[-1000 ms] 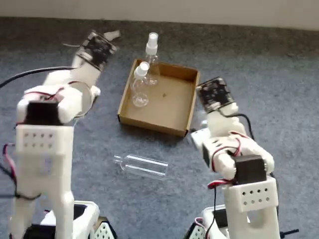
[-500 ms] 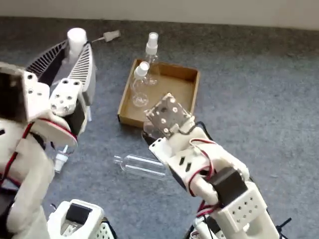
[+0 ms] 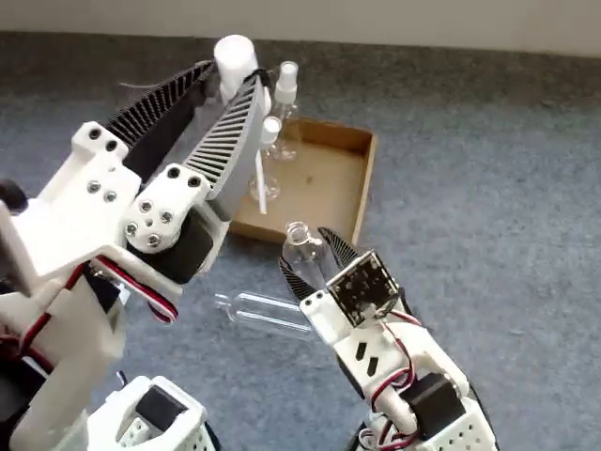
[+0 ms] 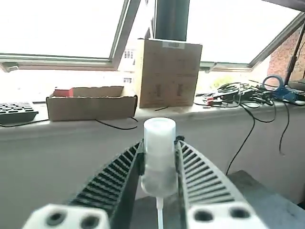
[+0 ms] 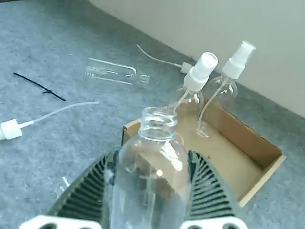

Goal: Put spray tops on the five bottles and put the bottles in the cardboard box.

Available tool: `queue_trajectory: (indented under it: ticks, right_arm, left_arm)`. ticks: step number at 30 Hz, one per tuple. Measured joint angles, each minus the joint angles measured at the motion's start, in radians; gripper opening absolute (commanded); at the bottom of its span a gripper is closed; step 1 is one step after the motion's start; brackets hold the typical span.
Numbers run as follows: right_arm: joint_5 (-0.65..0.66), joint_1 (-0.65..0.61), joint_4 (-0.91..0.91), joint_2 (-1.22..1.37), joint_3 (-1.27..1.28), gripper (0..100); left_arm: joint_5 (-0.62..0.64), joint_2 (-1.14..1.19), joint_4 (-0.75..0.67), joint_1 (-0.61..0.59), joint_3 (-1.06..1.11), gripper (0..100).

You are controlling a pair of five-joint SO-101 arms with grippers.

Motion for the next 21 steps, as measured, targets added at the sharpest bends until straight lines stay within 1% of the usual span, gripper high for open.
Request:
queue_trajectory:
  ticks: [4, 9, 21]
  right_arm:
    - [-0.006, 0.0, 0.0, -0.087, 0.008, 0.4]
    - [-0.006, 0.0, 0.0, -0.137, 0.008, 0.4]
    - [-0.006, 0.0, 0.0, -0.137, 0.008, 0.4]
  left_arm:
    - [0.021, -0.002, -0.071, 0.031, 0.081, 4]
    - [0.025, 0.012, -0.178, 0.038, 0.27, 4]
    - [0.026, 0.008, -0.196, 0.043, 0.43, 4]
